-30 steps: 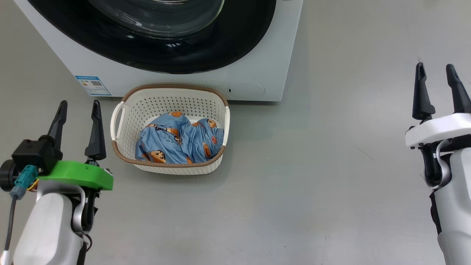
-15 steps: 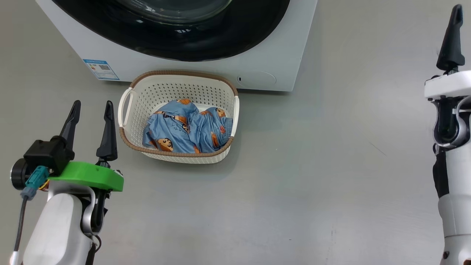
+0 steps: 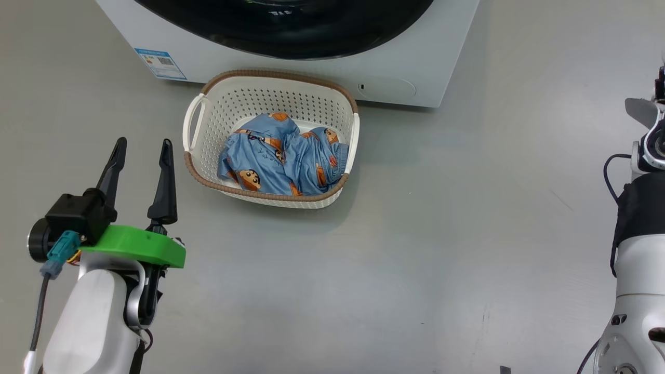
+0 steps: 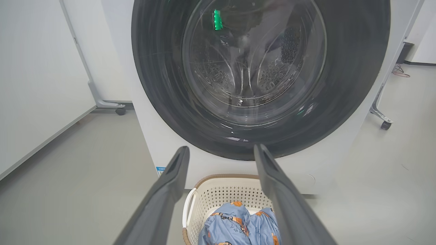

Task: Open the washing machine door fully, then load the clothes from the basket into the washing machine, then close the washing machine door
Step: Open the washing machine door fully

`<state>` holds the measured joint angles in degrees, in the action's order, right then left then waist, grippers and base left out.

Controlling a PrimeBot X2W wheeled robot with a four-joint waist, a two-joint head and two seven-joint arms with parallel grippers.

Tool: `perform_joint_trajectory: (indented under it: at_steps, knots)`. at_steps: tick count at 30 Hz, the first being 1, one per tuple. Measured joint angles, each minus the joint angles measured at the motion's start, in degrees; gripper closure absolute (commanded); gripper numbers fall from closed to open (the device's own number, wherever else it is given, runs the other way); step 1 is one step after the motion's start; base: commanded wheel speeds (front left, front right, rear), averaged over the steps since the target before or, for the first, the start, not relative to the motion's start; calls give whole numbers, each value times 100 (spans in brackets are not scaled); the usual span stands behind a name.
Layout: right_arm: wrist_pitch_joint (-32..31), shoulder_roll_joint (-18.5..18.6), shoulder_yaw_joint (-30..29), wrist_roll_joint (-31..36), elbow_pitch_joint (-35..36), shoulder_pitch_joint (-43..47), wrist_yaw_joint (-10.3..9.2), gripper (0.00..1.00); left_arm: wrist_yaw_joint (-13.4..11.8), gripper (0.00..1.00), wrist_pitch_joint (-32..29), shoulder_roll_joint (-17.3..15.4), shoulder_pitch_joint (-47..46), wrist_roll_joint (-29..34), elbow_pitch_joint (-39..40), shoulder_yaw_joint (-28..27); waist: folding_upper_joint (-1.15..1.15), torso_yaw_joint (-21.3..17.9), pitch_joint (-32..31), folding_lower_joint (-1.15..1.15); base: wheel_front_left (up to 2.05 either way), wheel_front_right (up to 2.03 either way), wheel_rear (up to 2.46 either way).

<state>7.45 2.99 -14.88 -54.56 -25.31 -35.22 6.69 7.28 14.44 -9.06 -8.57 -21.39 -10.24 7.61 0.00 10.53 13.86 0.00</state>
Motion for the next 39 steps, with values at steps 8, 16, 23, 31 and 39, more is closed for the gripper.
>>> perform_joint_trajectory:
  at_steps: [8, 16, 23, 31, 39]
  knots:
    - [-745, 18, -178, -1095, -203, -519, -34, 100, 0, 0, 0, 103, -200, -96, 21, 126, 0, 206, 283, 0, 0, 0, 0]
    - [-1626, 42, 63, -1613, -405, -854, -276, 100, 0, 0, 0, 191, -239, -100, 1, 154, 0, 358, 462, 0, 0, 0, 0]
    - [-2279, 57, 380, -1693, -414, -1254, -556, 100, 0, 0, 0, 241, -338, -100, 10, 158, 0, 428, 574, 0, 0, 0, 0]
    - [-2644, 66, 495, -1694, -250, -1728, -808, 100, 0, 0, 0, 283, -438, -141, 26, 188, 0, 486, 748, 0, 0, 0, 0]
    - [-2856, 83, 671, -1635, -133, -2112, -1009, 100, 0, 0, 0, 327, -517, -141, 58, 223, 0, 576, 946, 0, 0, 0, 0]
